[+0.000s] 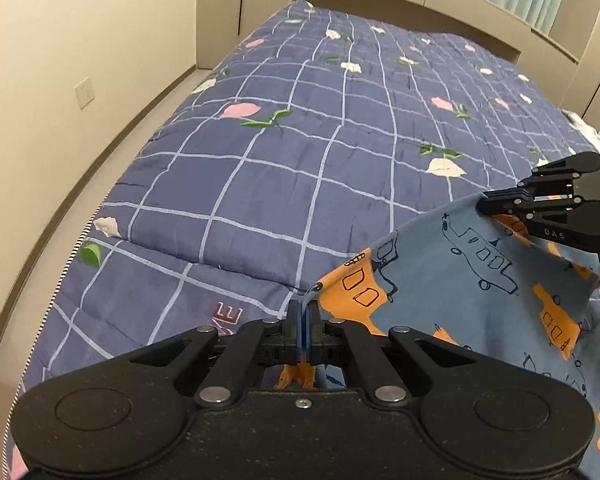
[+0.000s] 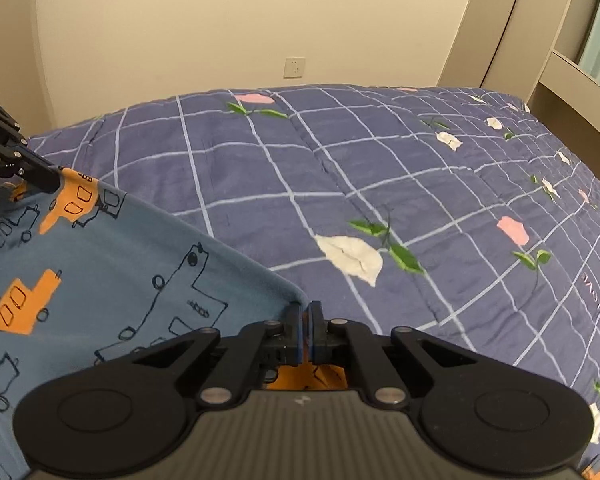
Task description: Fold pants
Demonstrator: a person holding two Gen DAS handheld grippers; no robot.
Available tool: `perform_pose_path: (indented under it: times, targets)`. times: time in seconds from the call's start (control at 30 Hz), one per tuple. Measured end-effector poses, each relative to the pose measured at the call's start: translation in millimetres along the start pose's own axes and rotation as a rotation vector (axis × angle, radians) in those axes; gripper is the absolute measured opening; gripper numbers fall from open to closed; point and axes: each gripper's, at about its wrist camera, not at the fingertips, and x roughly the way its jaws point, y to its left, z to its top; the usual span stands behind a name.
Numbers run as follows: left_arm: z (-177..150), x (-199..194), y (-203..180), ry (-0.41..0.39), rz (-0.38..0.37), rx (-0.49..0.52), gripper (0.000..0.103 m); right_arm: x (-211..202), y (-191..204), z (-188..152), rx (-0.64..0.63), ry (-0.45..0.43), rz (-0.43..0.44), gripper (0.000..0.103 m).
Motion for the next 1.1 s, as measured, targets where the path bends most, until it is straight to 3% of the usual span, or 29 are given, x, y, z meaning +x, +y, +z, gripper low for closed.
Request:
perform_pose_path:
  times: [0.3,0.53,0.77,1.1]
  targets:
    - [-9,-64,-28,-0.163,-0.027,0.100,0.000,-76,5,-12,0.015,-0.176,-0.041,0.002]
    - [-40,-124,-62,-0.237,-0.081,0.174,0.000,-166,27,-50,0.027,-0.294,-0.063,0.002]
    - [-92,-153,-78,-0.221,-0.128,0.197,0.001,-231,71,-108,0.030,-0.298,-0.030,0.002]
    - [-161,-142,-91,-0.110,-0.178,0.178,0.001,-241,116,-177,0.073,-0.224,-0.010,0.002]
